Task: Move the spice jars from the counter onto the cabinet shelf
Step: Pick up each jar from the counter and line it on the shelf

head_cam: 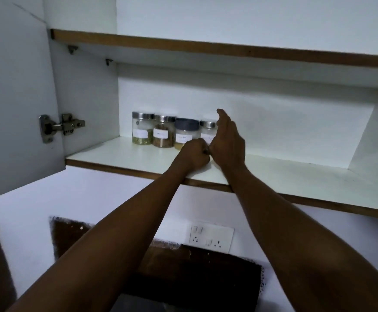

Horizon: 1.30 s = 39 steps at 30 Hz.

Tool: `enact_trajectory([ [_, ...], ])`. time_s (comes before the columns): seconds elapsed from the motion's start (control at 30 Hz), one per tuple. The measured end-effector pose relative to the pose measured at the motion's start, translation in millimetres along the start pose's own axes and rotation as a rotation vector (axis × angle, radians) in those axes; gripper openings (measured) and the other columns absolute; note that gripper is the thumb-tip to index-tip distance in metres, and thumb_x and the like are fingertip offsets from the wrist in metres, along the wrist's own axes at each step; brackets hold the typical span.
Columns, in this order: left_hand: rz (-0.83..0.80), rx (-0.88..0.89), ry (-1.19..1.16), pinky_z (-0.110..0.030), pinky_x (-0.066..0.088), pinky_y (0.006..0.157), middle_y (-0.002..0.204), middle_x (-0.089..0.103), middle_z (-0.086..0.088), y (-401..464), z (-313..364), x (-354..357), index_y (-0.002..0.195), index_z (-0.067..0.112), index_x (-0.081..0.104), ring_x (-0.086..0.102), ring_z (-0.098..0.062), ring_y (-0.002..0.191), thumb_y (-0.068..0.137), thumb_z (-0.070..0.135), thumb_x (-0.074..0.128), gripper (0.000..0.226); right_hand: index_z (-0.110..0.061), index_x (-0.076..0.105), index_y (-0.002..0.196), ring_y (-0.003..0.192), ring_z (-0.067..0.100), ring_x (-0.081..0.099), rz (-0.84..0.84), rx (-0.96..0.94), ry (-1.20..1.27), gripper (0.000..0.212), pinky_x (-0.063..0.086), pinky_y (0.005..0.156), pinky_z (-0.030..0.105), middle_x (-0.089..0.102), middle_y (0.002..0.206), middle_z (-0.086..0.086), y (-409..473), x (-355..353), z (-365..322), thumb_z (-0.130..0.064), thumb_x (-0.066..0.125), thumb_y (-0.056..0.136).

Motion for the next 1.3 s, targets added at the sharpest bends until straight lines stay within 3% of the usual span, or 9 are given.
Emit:
enact_trajectory([
  [0.2, 0.107, 0.083, -0.027, -0.037, 0.043, 0.074, 0.099, 0.071, -0.028, -32, 25, -25, 0.095, -0.009, 0.069, 0.068, -0.042, 0.095, 0.085, 0.007, 0.057, 0.021, -0.017, 0.063, 0.12, 0.111, 0.03, 0.063, -0.061, -0.074, -0.037, 0.035, 0.046, 0.086, 0.041, 0.066, 0.113, 0.005, -6, -15, -29, -0.02, 0.047, 0.089],
  [0.33, 0.315, 0.154, -0.053, -0.031, 0.039, 0.067, 0.095, 0.066, -0.023, -89, 13, -36, 0.095, -0.007, 0.065, 0.064, -0.031, 0.085, 0.079, 0.006, 0.058, 0.022, -0.017, 0.063, 0.112, 0.108, 0.028, 0.062, -0.093, -0.07, 0.075, 0.032, 0.046, 0.078, 0.041, 0.062, 0.12, 0.006, -42, -23, -60, -0.019, 0.04, 0.089],
  [0.43, 0.499, 0.228, -0.095, -0.036, 0.053, 0.082, 0.113, 0.066, -0.019, -140, -4, -37, 0.112, -0.007, 0.066, 0.066, -0.029, 0.1, 0.086, 0.0, 0.06, 0.028, -0.009, 0.065, 0.104, 0.092, 0.025, 0.064, -0.012, -0.14, 0.293, 0.034, 0.049, 0.071, 0.04, 0.063, 0.112, 0.01, -79, -28, -95, -0.009, 0.039, 0.083],
  [0.57, 0.577, 0.225, -0.052, -0.039, 0.048, 0.105, 0.132, 0.061, -0.019, -209, -46, -33, 0.126, -0.007, 0.062, 0.059, -0.029, 0.123, 0.085, -0.003, 0.06, 0.041, -0.001, 0.067, 0.107, 0.086, 0.027, 0.063, -0.011, -0.18, 0.497, 0.037, 0.051, 0.069, 0.04, 0.062, 0.112, 0.018, -150, -6, -127, 0.005, 0.042, 0.08],
  [0.7, 0.414, 0.039, 0.003, -0.041, 0.044, 0.11, 0.136, 0.058, -0.018, -280, -105, 0, 0.132, -0.004, 0.059, 0.055, -0.03, 0.129, 0.084, 0.0, 0.06, 0.049, -0.008, 0.063, 0.111, 0.09, 0.023, 0.062, -0.231, -0.1, 0.561, 0.037, 0.051, 0.067, 0.038, 0.058, 0.115, 0.011, -236, 35, -143, 0.004, 0.044, 0.081],
  [0.87, 0.142, -0.211, 0.028, -0.028, 0.038, 0.116, 0.142, 0.052, -0.015, -365, -176, 58, 0.14, 0.001, 0.053, 0.049, -0.025, 0.133, 0.086, 0.009, 0.063, 0.055, -0.014, 0.059, 0.12, 0.094, 0.027, 0.062, -0.554, -0.042, 0.52, 0.031, 0.055, 0.075, 0.04, 0.053, 0.122, 0.008, -352, 88, -152, -0.015, 0.044, 0.093],
  [0.97, -0.031, -0.312, 0.01, -0.022, 0.032, 0.118, 0.148, 0.049, -0.011, -414, -208, 99, 0.144, 0.004, 0.05, 0.045, -0.022, 0.138, 0.082, 0.017, 0.067, 0.066, -0.018, 0.054, 0.126, 0.099, 0.026, 0.062, -0.711, 0.024, 0.446, 0.033, 0.056, 0.073, 0.042, 0.052, 0.129, 0.005, -422, 111, -143, -0.014, 0.05, 0.093],
  [1.1, -0.227, -0.44, -0.025, -0.035, 0.039, 0.118, 0.152, 0.044, -0.007, -470, -238, 146, 0.151, 0.009, 0.043, 0.043, -0.02, 0.139, 0.08, 0.03, 0.073, 0.08, -0.02, 0.05, 0.136, 0.099, 0.014, 0.064, -0.916, 0.108, 0.311, 0.05, 0.044, 0.066, 0.014, 0.053, 0.13, 0.001, -509, 128, -130, -0.016, 0.065, 0.088],
  [1.3, -0.493, -0.574, -0.044, -0.047, 0.041, 0.118, 0.156, 0.037, -0.009, -530, -267, 204, 0.158, 0.016, 0.03, 0.042, -0.029, 0.14, 0.08, 0.038, 0.08, 0.095, -0.022, 0.041, 0.146, 0.125, 0.017, 0.055, -1.212, 0.359, 0.301, 0.054, 0.038, 0.086, 0.021, 0.047, 0.142, 0.005, -606, 145, -120, -0.025, 0.062, 0.096],
])
Point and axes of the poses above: each hand's wrist, its own y-axis towards the middle knuckle, its own x-axis out of the palm, z = x × y, the point moved 5 cm from there along y, towards the middle knuckle
